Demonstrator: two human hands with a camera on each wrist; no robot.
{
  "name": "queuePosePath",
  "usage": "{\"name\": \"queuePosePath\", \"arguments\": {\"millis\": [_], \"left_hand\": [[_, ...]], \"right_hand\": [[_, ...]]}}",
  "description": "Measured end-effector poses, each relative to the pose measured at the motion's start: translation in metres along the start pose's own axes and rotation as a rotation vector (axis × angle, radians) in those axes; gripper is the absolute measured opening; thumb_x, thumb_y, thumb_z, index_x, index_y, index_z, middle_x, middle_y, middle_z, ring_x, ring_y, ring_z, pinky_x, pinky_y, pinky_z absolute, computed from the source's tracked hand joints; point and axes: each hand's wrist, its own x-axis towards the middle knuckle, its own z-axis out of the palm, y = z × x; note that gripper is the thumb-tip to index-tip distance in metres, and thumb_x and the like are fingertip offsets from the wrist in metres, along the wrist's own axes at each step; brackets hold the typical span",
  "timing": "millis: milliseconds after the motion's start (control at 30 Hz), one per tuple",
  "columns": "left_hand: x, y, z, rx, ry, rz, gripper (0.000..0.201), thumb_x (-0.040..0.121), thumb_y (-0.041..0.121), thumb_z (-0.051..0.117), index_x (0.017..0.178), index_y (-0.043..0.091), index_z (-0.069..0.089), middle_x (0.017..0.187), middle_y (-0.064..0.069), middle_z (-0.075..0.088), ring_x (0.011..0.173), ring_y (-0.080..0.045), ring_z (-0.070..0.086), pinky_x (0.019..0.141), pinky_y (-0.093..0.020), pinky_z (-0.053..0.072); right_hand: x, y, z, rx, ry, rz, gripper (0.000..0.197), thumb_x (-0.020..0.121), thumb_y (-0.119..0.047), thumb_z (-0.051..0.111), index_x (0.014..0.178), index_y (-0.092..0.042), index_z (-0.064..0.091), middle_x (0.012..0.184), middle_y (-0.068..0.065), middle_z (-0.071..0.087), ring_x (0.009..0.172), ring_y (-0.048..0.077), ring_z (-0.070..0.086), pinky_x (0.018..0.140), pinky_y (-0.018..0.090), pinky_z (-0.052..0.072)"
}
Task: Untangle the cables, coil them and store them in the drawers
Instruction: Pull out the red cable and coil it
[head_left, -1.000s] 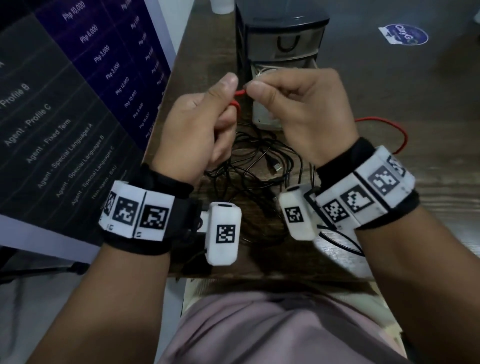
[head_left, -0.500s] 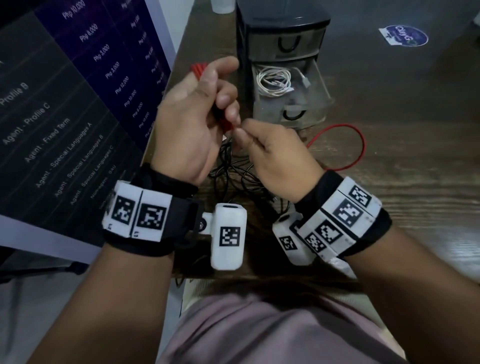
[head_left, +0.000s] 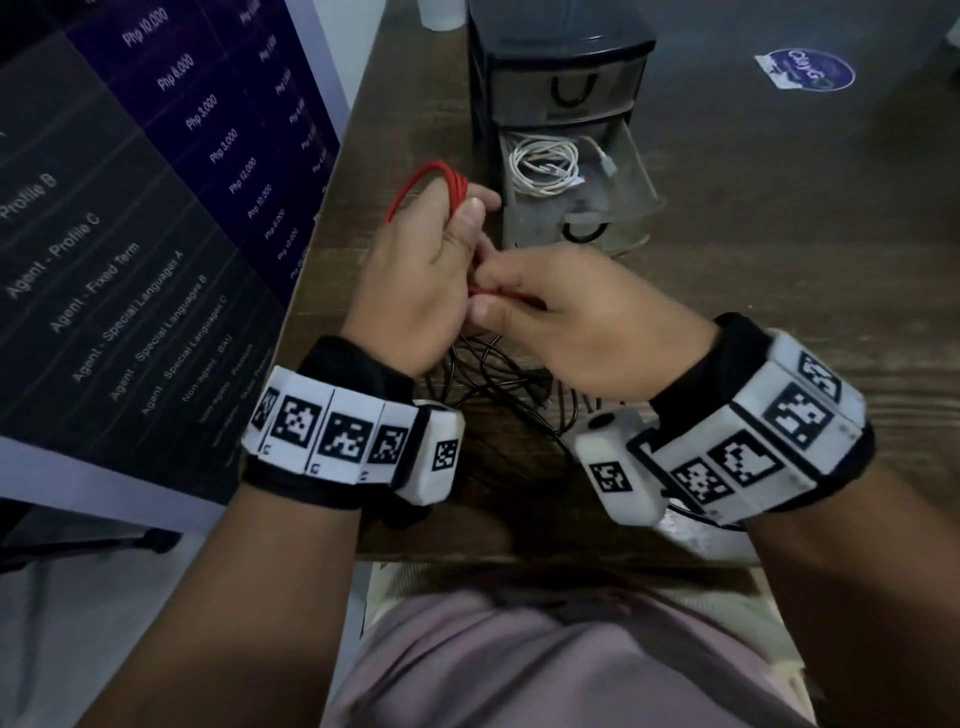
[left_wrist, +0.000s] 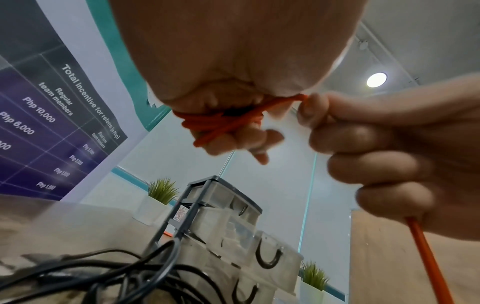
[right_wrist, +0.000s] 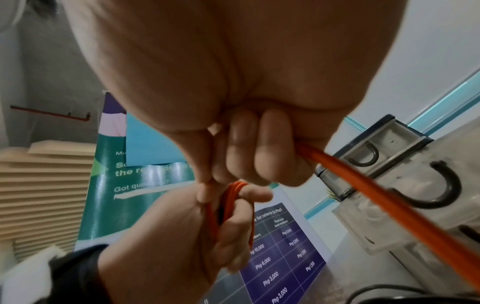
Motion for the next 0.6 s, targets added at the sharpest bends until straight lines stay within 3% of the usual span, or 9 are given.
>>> {"name": "queuePosePath", "arguments": {"millis": [67,133,200,267,333,367,400,500,600], "left_hand": [[-0.001,-0.002,-0.003,0.017,0.016,-0.018,0.039,0.105,0.036,0.035,0.098,0.016,0.067,0.078,0.003,0.068,0.074,-0.007,0.064,0.071,-0.034,0.052],[-0.003,0.001,-0.003,-0.018,0.019,-0.041,0.050,0.104,0.043,0.034,0.072,0.017,0.063,0.060,0.011,0.061,0.058,-0.002,0.056,0.057,-0.028,0.043],[-0.005,0.005,0.000,-0.048,0.023,-0.041,0.059,0.103,0.045,0.036,0.060,0.013,0.058,0.049,0.010,0.051,0.047,-0.003,0.046,0.049,-0.027,0.035],[-0.006,0.007,0.002,-0.144,0.035,-0.041,0.059,0.102,0.045,0.041,0.054,0.014,0.053,0.047,0.006,0.046,0.044,-0.010,0.042,0.046,-0.029,0.031],[-0.004,0.009,0.003,-0.317,0.014,-0.076,0.057,0.103,0.039,0.044,0.050,0.018,0.044,0.045,0.006,0.038,0.039,-0.012,0.033,0.042,-0.025,0.026],[-0.004,0.009,0.003,-0.398,-0.009,-0.098,0.057,0.104,0.034,0.043,0.050,0.017,0.039,0.044,0.006,0.034,0.037,-0.010,0.029,0.040,-0.023,0.024],[-0.004,0.009,0.003,-0.455,-0.032,-0.117,0.057,0.105,0.030,0.041,0.051,0.016,0.035,0.042,0.006,0.031,0.035,-0.010,0.026,0.038,-0.021,0.022],[-0.006,0.013,0.001,-0.549,-0.073,-0.170,0.059,0.106,0.035,0.036,0.050,0.017,0.028,0.037,0.003,0.029,0.033,-0.015,0.023,0.039,-0.023,0.022],[-0.005,0.019,-0.001,-0.691,-0.077,-0.197,0.058,0.106,0.040,0.031,0.051,0.021,0.031,0.038,0.002,0.030,0.034,-0.016,0.023,0.039,-0.024,0.026]], "right_hand": [[0.000,0.001,-0.004,0.062,0.050,-0.018,0.016,0.100,-0.022,0.053,0.089,-0.020,0.064,0.081,-0.010,0.066,0.077,0.004,0.062,0.071,0.027,0.050],[0.002,0.003,-0.008,0.117,0.128,-0.053,0.016,0.101,-0.021,0.052,0.095,-0.017,0.066,0.091,-0.012,0.068,0.089,0.003,0.064,0.083,0.026,0.051],[0.005,0.005,-0.010,0.155,0.221,-0.082,0.015,0.100,-0.021,0.053,0.092,-0.017,0.065,0.084,-0.015,0.064,0.083,-0.001,0.061,0.077,0.020,0.049],[0.008,0.008,-0.010,0.203,0.340,-0.073,0.011,0.096,-0.021,0.061,0.089,-0.015,0.066,0.075,-0.015,0.063,0.071,-0.003,0.059,0.069,0.015,0.044],[0.009,0.011,-0.009,0.258,0.478,-0.048,0.013,0.089,-0.026,0.071,0.087,-0.014,0.067,0.067,-0.005,0.062,0.060,0.005,0.055,0.061,0.023,0.045],[0.010,0.013,-0.008,0.272,0.539,-0.031,0.017,0.086,-0.028,0.074,0.087,-0.013,0.066,0.066,0.003,0.061,0.058,0.014,0.053,0.058,0.028,0.045],[0.010,0.014,-0.007,0.276,0.584,-0.015,0.019,0.085,-0.029,0.075,0.087,-0.013,0.066,0.066,0.005,0.060,0.059,0.018,0.052,0.058,0.030,0.046],[0.014,0.017,-0.001,0.256,0.625,0.007,0.011,0.092,-0.026,0.067,0.090,-0.015,0.070,0.074,-0.013,0.061,0.069,0.001,0.056,0.068,0.021,0.048],[0.018,0.023,0.005,0.211,0.588,0.046,0.016,0.098,-0.023,0.058,0.093,-0.016,0.071,0.076,-0.007,0.065,0.072,0.006,0.058,0.069,0.023,0.047]]}}
